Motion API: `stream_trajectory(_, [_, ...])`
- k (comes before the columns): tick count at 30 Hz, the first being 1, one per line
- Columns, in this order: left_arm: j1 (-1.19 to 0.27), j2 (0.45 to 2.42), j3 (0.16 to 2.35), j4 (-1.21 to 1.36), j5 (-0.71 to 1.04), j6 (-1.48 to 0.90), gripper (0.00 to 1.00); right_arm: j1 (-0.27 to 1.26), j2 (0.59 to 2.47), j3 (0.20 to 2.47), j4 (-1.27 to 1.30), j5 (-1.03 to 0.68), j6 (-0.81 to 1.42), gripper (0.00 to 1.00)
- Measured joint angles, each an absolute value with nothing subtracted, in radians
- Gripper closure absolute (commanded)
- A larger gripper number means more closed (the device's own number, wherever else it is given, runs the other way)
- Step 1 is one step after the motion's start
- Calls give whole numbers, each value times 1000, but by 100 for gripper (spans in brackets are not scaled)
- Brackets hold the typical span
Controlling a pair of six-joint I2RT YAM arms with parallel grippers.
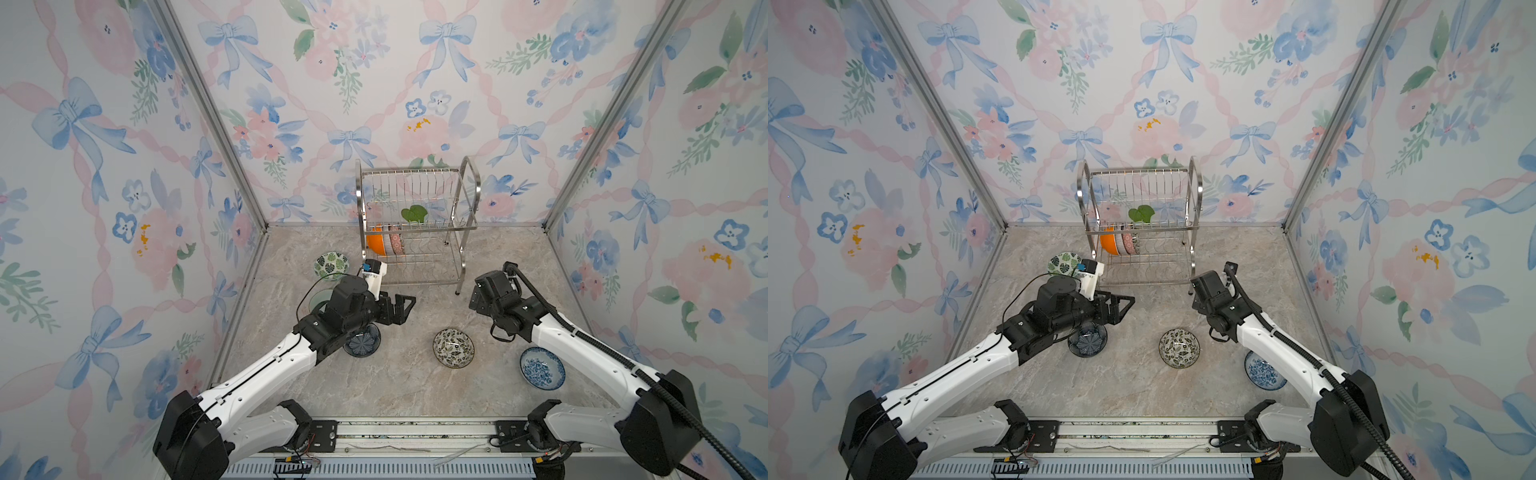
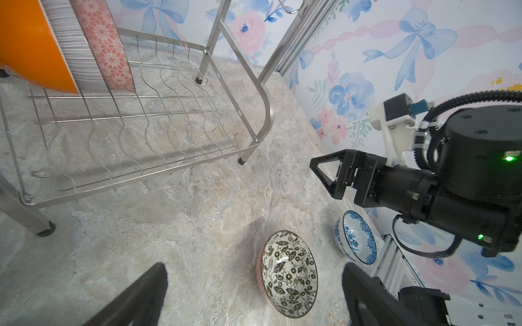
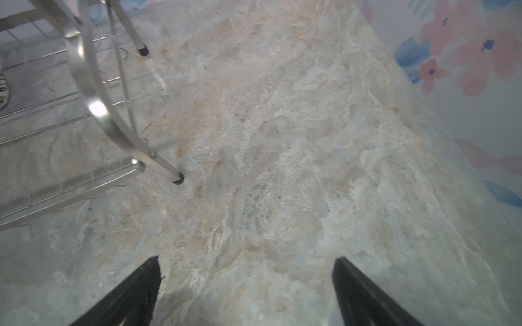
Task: Load the bowls into the dish rack
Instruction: 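Move right gripper down over the blue-and-white rose bowl rim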
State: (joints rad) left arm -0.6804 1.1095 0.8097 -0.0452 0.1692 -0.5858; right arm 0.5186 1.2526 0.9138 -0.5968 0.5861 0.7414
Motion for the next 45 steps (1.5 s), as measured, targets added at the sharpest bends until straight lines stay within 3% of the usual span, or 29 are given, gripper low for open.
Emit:
stream_trajectory(14, [-680, 1159, 810, -23, 200, -583, 2, 372, 1111, 830, -855, 621, 1065, 3])
stream_trajectory(20, [-680, 1163, 810, -21, 202, -579, 2, 302, 1045, 733, -854, 556, 1116, 3])
stream_trajectory(34, [-680, 1162, 810, -19, 202, -575, 2, 270, 1083, 627, -717, 403, 1183, 1])
stream_trajectory(39, [-680, 1162, 809, -17, 199, -575, 2, 257, 1082, 598, -679, 387, 1205, 13])
stream_trajectory(45, [-680, 1162, 809, -16, 194, -575, 2, 237, 1082, 548, -627, 371, 1232, 46])
